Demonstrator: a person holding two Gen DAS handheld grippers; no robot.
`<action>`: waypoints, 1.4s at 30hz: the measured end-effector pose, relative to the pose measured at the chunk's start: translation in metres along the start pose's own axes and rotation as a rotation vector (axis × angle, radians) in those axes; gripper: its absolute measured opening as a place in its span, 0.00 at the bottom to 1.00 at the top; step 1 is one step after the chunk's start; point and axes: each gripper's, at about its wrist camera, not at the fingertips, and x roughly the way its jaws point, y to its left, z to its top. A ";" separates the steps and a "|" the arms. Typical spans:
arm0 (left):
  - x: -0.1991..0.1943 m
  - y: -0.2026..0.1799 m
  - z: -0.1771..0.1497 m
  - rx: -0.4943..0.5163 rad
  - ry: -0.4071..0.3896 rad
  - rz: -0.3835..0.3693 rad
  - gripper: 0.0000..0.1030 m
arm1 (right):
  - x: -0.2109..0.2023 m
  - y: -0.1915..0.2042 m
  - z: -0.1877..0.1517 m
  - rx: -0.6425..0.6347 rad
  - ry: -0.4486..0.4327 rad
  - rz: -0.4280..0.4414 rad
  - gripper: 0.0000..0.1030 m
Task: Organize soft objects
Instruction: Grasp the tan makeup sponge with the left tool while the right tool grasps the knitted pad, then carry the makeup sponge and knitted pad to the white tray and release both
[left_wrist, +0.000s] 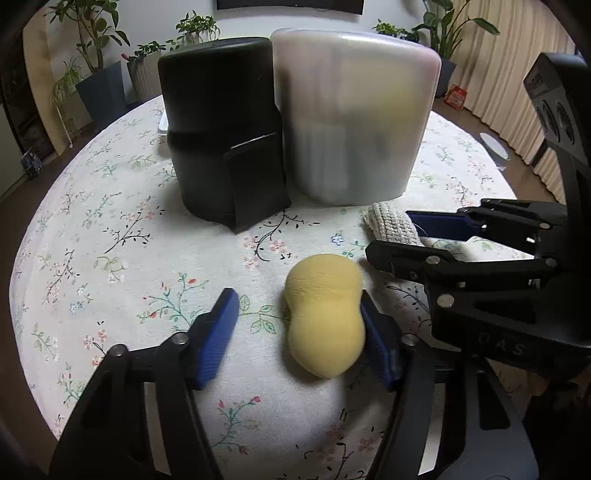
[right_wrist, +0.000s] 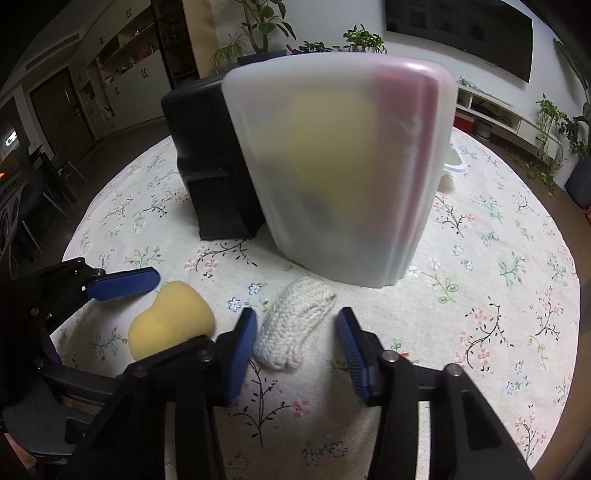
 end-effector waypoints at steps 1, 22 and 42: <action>-0.001 0.001 0.000 -0.002 -0.004 -0.009 0.50 | 0.000 0.000 0.000 0.003 -0.001 0.006 0.39; -0.032 0.016 -0.021 -0.106 -0.058 -0.089 0.30 | -0.050 -0.025 -0.033 0.067 -0.042 0.017 0.25; -0.123 0.149 0.054 -0.204 -0.211 0.095 0.30 | -0.142 -0.170 0.004 0.202 -0.150 -0.158 0.25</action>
